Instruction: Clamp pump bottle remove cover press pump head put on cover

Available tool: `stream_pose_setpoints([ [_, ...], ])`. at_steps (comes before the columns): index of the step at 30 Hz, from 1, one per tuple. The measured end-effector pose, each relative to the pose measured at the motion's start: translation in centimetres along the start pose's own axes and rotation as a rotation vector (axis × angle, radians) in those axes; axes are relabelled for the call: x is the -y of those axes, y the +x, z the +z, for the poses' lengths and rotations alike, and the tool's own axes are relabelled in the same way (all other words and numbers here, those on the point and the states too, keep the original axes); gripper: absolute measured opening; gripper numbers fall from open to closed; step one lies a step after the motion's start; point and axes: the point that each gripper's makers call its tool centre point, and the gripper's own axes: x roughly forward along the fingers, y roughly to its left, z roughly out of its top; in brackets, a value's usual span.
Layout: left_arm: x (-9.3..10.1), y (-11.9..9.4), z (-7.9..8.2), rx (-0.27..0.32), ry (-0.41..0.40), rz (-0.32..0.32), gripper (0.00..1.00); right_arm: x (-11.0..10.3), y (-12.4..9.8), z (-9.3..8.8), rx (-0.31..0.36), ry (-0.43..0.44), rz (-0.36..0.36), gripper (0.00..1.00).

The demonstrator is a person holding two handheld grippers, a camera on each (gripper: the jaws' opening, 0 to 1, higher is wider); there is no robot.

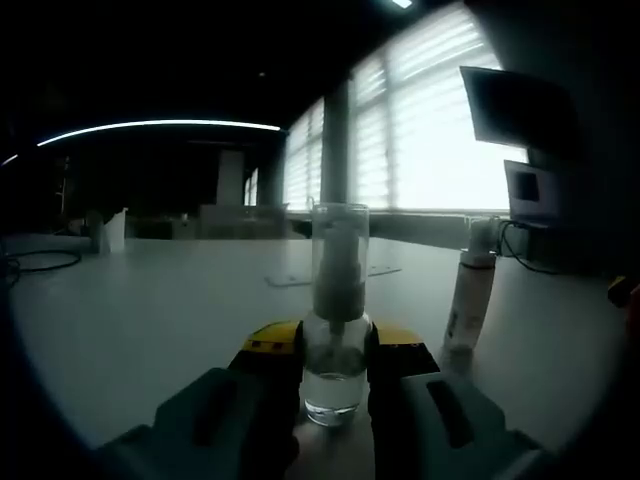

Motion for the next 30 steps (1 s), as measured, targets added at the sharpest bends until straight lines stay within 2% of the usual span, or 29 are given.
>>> stream_pose_setpoints([
  [10, 0.3, 0.0, -0.1, -0.008, -0.002, -0.014, 0.19, 0.0, -0.1, 0.3, 0.012, 0.011, -0.002, 0.14],
  [13, 0.4, -0.1, 0.0, -0.007, 0.003, -0.021, 0.23, 0.0, -0.1, 0.3, 0.014, 0.014, -0.003, 0.14],
  [17, 1.3, -0.3, 0.0, -0.010, 0.019, -0.061, 0.30, 0.1, -0.1, 0.4, 0.020, 0.003, -0.010, 0.14],
  [30, 0.4, -1.9, 0.5, 0.008, -0.014, -0.078, 0.38, 0.2, -0.1, 0.3, 0.017, -0.003, -0.011, 0.14],
])
